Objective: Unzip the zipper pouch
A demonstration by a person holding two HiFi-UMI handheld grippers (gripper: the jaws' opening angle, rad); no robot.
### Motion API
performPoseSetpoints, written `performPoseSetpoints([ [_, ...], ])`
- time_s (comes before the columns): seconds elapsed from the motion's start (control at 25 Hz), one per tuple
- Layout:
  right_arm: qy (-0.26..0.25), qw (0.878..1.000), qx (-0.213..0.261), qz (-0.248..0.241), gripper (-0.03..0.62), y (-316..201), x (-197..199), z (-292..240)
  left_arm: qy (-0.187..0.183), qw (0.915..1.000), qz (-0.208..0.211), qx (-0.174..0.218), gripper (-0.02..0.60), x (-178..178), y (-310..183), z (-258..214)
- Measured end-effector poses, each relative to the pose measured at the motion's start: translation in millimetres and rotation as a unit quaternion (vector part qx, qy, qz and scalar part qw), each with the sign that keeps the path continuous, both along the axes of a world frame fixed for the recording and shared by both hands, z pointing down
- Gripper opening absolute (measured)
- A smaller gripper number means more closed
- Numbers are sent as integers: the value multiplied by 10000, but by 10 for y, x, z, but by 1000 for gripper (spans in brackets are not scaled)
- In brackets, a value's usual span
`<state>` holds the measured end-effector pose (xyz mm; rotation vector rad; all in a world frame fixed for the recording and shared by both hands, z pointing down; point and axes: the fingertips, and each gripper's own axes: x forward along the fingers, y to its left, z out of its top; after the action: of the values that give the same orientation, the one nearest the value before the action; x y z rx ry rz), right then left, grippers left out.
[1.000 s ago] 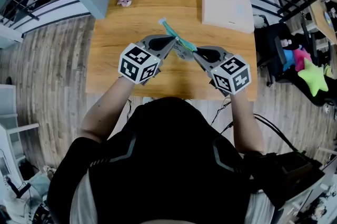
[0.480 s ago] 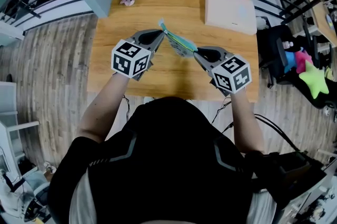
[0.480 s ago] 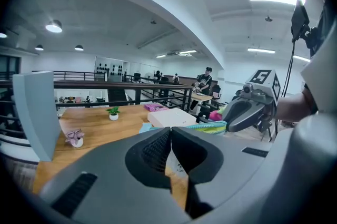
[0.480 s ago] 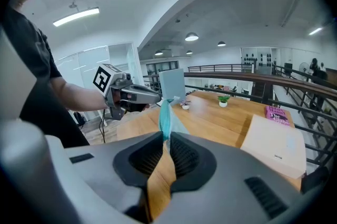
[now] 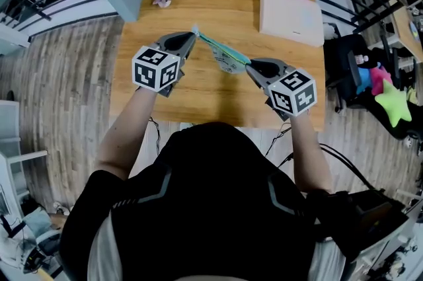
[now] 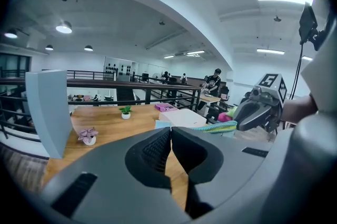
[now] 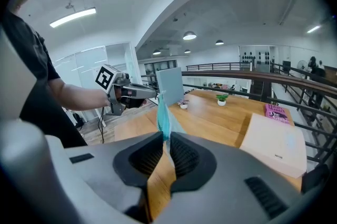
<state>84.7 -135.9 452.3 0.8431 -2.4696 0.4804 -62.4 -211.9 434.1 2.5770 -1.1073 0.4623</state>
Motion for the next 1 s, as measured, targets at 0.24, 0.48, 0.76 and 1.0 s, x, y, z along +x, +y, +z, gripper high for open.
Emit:
performPoseSetpoints([
  [0.24,85,9999,-38,102,52,-249,-11,119,-50,9999,-86,-110,32,-75,-79,118],
  [0.48,359,9992,-118,107,52,-732,-118,425,-384,9989,-148,-212,32,-211,-391,374],
  [0.76,642,9979,128,32,52,-1327,-384,615,-728,9968,-324,-104,32,-462,-826,495],
  [1.0,752,9967,153,-249,52,-1464,-511,951,-1232,9916,-219,-330,32,-569,-855,856],
])
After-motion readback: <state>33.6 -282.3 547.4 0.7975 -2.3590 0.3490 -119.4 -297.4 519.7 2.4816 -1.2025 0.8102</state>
